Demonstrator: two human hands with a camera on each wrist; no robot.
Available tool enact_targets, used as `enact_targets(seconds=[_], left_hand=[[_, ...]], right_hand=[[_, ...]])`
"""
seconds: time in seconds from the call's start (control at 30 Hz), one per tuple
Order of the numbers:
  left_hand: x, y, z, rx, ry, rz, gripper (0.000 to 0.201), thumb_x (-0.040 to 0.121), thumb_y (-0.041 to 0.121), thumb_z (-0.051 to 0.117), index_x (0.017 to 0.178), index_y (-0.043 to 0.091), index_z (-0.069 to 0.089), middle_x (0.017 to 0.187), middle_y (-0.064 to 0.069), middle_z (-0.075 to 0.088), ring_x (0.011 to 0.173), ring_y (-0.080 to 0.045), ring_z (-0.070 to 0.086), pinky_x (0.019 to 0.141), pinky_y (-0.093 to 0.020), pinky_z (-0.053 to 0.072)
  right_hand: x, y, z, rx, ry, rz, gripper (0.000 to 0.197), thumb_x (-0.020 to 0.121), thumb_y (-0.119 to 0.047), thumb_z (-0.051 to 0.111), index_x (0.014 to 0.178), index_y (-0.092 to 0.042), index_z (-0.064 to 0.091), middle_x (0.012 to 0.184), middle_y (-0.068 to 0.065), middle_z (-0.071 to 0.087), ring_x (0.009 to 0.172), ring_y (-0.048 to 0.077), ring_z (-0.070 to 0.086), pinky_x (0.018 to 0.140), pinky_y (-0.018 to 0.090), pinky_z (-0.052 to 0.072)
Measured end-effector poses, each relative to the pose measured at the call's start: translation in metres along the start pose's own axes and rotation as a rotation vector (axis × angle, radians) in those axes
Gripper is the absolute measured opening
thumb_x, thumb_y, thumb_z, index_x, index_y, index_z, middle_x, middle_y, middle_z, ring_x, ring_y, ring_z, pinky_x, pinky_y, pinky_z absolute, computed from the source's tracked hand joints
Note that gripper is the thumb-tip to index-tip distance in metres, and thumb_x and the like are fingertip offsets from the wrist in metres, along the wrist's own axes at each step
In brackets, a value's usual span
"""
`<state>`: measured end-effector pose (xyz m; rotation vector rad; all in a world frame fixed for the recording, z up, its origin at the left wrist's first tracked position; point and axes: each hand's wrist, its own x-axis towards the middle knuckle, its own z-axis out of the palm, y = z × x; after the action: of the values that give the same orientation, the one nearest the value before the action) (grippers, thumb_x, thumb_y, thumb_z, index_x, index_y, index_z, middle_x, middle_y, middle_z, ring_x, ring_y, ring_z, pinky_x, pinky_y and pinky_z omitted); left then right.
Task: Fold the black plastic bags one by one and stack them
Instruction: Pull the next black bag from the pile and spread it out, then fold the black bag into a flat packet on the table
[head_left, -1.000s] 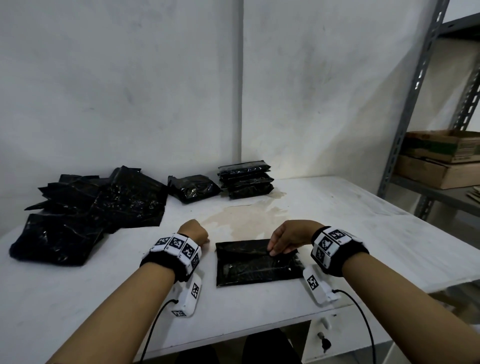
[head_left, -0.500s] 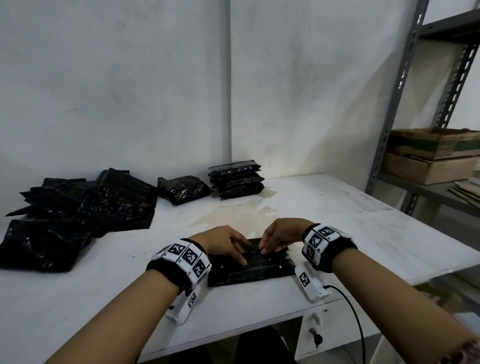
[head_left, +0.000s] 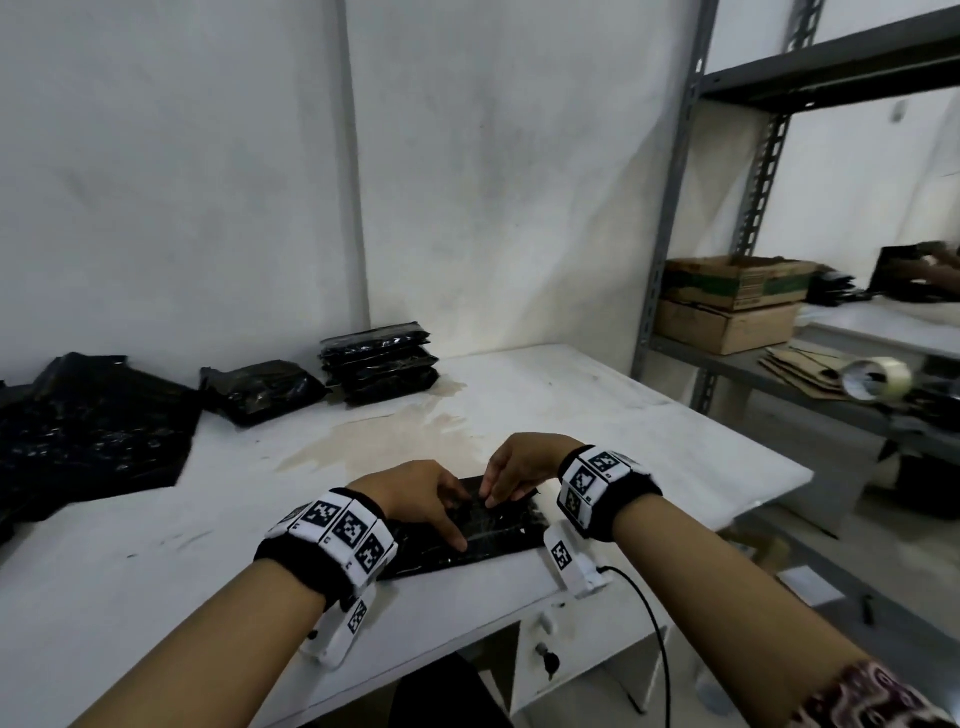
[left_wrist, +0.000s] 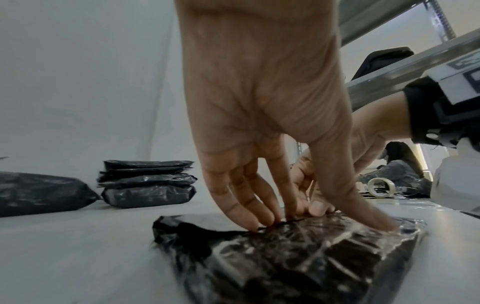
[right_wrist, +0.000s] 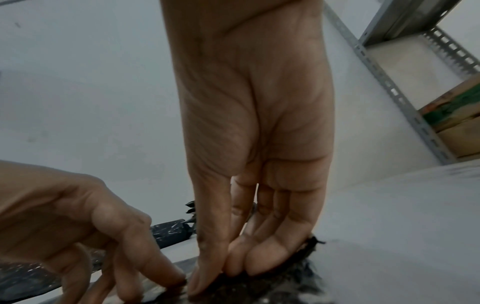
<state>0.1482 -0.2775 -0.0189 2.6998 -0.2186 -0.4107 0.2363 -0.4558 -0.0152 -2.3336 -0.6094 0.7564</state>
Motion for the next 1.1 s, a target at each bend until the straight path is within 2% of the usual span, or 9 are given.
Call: enact_targets(seconds=[0.23, 0.4, 0.53, 0.6, 0.7, 0.77, 0.87, 1.0, 1.1], left_hand=[[0.024, 0.046, 0.012, 0.054, 0.011, 0.045, 0.069, 0.060, 0.033, 0.088, 0.123, 0.023, 0.062, 0.118, 0.004, 0.063, 0.108, -0.014, 0.057, 0.097, -0.033, 0.048], [0.035, 0.067, 0.018, 0.082, 0.006, 0.077, 0.070, 0.065, 0.027, 0.087, 0.128, 0.020, 0.058, 0.127, 0.001, 0.058, 0.117, -0.018, 0.053, 0.098, -0.031, 0.045], [0.040, 0.079, 0.021, 0.099, 0.007, 0.086, 0.068, 0.068, 0.020, 0.085, 0.130, 0.017, 0.056, 0.130, -0.001, 0.057, 0.120, -0.019, 0.051, 0.096, -0.027, 0.043], [0.041, 0.082, 0.020, 0.101, 0.003, 0.076, 0.067, 0.068, 0.018, 0.085, 0.129, 0.017, 0.057, 0.129, -0.001, 0.057, 0.119, -0.019, 0.051, 0.095, -0.027, 0.042], [0.041, 0.085, 0.020, 0.103, -0.005, 0.054, 0.065, 0.068, 0.018, 0.085, 0.127, 0.018, 0.057, 0.129, 0.000, 0.056, 0.119, -0.019, 0.050, 0.092, -0.027, 0.041], [0.041, 0.085, 0.020, 0.105, -0.004, 0.046, 0.064, 0.069, 0.017, 0.084, 0.127, 0.019, 0.057, 0.129, -0.001, 0.055, 0.119, -0.020, 0.050, 0.091, -0.027, 0.041], [0.041, 0.083, 0.020, 0.086, -0.002, 0.040, 0.063, 0.069, 0.017, 0.084, 0.126, 0.019, 0.057, 0.130, -0.001, 0.054, 0.120, -0.020, 0.049, 0.093, -0.028, 0.042], [0.040, 0.082, 0.022, 0.077, -0.003, 0.046, 0.064, 0.070, 0.019, 0.084, 0.127, 0.020, 0.057, 0.132, 0.000, 0.053, 0.121, -0.020, 0.049, 0.095, -0.029, 0.042], [0.040, 0.080, 0.023, 0.072, -0.005, 0.047, 0.065, 0.069, 0.021, 0.085, 0.128, 0.021, 0.056, 0.132, 0.000, 0.054, 0.122, -0.020, 0.049, 0.097, -0.030, 0.042]], right_hand=[[-0.035, 0.043, -0.024, 0.057, 0.127, -0.054, 0.011, 0.086, -0.004, 0.067, 0.089, -0.014, 0.072, 0.089, 0.005, 0.070, 0.073, 0.005, 0.065, 0.066, 0.015, 0.053], [-0.074, 0.091, -0.055, 0.126, 0.639, 0.014, 0.008, 0.085, -0.018, 0.072, 0.089, -0.011, 0.073, 0.077, 0.002, 0.069, 0.060, 0.009, 0.060, 0.050, 0.014, 0.045], [-0.110, 0.139, -0.067, 0.114, 1.110, 0.196, 0.020, 0.085, -0.024, 0.067, 0.067, -0.017, 0.063, 0.077, 0.005, 0.067, 0.079, 0.024, 0.061, 0.068, 0.025, 0.043], [-0.124, 0.155, -0.065, 0.131, 1.116, 0.330, 0.031, 0.086, -0.028, 0.064, 0.059, -0.015, 0.055, 0.065, 0.006, 0.059, 0.077, 0.030, 0.059, 0.062, 0.028, 0.038], [-0.137, 0.171, -0.057, 0.161, 0.986, 0.500, 0.046, 0.086, -0.046, 0.064, 0.098, -0.001, 0.068, 0.099, 0.017, 0.067, 0.101, 0.035, 0.063, 0.078, 0.033, 0.045], [-0.139, 0.176, -0.052, 0.181, 0.964, 0.546, 0.049, 0.085, -0.050, 0.064, 0.099, -0.003, 0.067, 0.101, 0.018, 0.068, 0.096, 0.032, 0.065, 0.077, 0.033, 0.050], [-0.134, 0.174, -0.048, 0.321, 0.913, 0.532, 0.041, 0.086, -0.039, 0.069, 0.091, 0.001, 0.066, 0.076, 0.014, 0.069, 0.065, 0.023, 0.066, 0.055, 0.027, 0.054], [-0.128, 0.173, -0.049, 0.407, 0.913, 0.511, 0.029, 0.081, -0.018, 0.075, 0.090, 0.008, 0.065, 0.071, 0.018, 0.070, 0.067, 0.029, 0.070, 0.070, 0.039, 0.061], [-0.130, 0.173, -0.046, 0.333, 0.931, 0.527, 0.031, 0.080, -0.020, 0.076, 0.093, 0.006, 0.066, 0.078, 0.016, 0.068, 0.072, 0.028, 0.069, 0.066, 0.033, 0.058]])
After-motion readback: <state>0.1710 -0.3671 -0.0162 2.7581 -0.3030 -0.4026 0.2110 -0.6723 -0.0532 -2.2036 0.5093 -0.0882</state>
